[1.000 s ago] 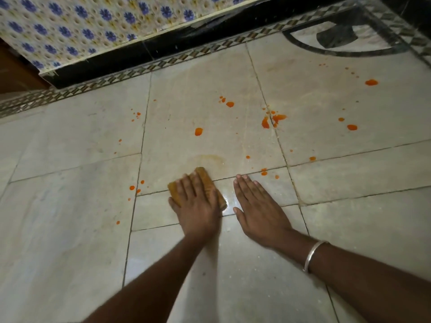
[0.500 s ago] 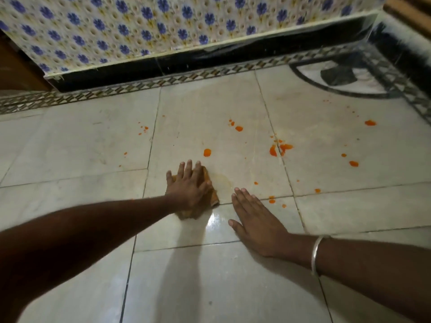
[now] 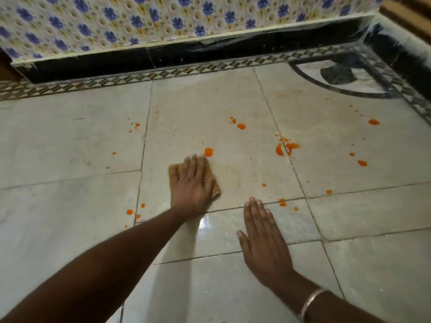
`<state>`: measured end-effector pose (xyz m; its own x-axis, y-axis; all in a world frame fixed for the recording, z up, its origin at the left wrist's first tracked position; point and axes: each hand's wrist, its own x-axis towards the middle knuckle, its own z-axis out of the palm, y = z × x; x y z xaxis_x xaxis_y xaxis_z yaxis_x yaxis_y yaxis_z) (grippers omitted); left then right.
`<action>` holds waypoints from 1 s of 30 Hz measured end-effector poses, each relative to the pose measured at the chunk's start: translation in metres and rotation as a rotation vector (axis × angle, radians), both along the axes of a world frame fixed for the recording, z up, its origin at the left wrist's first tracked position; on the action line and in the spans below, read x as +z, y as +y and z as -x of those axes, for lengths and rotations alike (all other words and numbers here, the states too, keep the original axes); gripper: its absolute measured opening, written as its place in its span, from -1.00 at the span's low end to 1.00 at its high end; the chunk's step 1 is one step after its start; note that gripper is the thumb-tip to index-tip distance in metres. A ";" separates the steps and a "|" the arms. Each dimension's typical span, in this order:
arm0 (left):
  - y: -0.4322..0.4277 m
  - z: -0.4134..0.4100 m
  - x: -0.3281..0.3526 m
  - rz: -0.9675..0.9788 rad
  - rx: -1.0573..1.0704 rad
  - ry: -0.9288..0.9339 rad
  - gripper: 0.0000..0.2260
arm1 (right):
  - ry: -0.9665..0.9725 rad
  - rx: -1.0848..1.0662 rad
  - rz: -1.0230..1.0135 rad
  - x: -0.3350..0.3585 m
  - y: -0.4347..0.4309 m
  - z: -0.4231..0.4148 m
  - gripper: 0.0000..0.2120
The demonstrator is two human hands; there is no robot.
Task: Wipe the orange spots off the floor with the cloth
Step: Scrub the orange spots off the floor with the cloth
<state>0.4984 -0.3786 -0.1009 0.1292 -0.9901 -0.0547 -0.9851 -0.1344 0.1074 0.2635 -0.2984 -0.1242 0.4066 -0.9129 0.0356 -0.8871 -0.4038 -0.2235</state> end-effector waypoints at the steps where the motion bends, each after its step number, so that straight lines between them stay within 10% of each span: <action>1: 0.012 -0.001 -0.001 0.006 0.092 0.019 -0.36 | 0.003 -0.012 0.006 -0.001 -0.001 -0.004 -0.35; 8: 0.021 0.037 0.002 0.035 -0.156 0.032 -0.36 | 0.000 -0.155 0.032 0.004 -0.016 -0.033 -0.40; 15: 0.069 -0.018 0.002 0.016 0.176 0.003 -0.38 | -0.034 -0.137 0.049 0.001 -0.012 -0.035 -0.37; 22: -0.001 0.020 0.013 -0.082 -0.372 -0.019 -0.36 | -0.058 -0.136 0.056 -0.001 -0.011 -0.029 -0.39; 26: 0.020 -0.034 0.008 -0.060 0.062 -0.021 -0.34 | -0.009 -0.117 0.071 0.002 -0.011 -0.033 -0.36; 30: 0.093 0.021 0.009 -0.084 0.049 -0.047 -0.32 | 0.058 -0.058 0.055 -0.001 -0.014 -0.034 -0.31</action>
